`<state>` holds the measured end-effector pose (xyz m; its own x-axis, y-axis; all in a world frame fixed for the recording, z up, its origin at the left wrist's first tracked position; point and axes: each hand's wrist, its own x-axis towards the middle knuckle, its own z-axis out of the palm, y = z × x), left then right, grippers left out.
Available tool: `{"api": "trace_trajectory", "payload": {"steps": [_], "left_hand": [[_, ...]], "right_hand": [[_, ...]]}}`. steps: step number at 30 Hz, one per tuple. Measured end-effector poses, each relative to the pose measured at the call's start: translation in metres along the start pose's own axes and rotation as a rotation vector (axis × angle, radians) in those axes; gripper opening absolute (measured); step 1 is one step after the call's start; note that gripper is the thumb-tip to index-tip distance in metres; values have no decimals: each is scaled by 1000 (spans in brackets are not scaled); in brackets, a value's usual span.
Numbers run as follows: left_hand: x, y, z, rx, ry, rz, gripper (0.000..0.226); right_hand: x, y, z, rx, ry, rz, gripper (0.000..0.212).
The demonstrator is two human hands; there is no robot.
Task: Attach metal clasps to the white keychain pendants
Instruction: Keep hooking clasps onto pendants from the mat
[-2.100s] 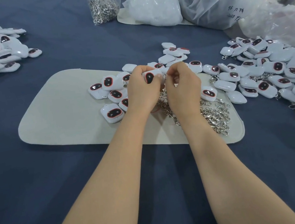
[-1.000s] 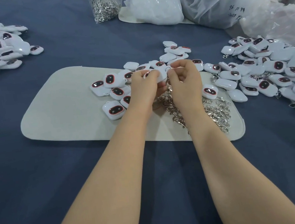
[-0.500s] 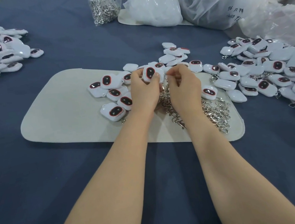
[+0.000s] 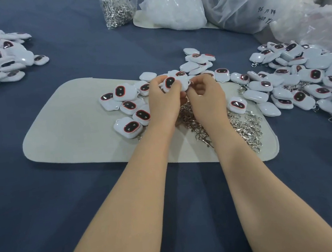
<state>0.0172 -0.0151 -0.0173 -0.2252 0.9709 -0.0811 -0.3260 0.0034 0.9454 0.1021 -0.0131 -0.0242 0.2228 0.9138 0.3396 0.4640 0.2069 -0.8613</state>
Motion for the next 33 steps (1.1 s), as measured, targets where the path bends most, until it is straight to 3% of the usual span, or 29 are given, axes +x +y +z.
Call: {"api": "trace_trajectory", "payload": {"steps": [12, 17, 22, 27, 33], "left_hand": [[1, -1, 2, 29, -7, 9, 17], [1, -2, 2, 54, 12, 31, 16], [1, -4, 0, 174, 35, 140, 21], [-4, -7, -2, 345, 15, 358, 36], [-8, -6, -3, 504, -15, 524, 37]], "right_hand": [[1, -2, 1, 103, 117, 9, 9], [1, -1, 1, 36, 127, -10, 8], [0, 0, 2, -119, 123, -82, 10], [-1, 4, 2, -253, 103, -118, 12], [-2, 4, 1, -343, 25, -135, 16]]}}
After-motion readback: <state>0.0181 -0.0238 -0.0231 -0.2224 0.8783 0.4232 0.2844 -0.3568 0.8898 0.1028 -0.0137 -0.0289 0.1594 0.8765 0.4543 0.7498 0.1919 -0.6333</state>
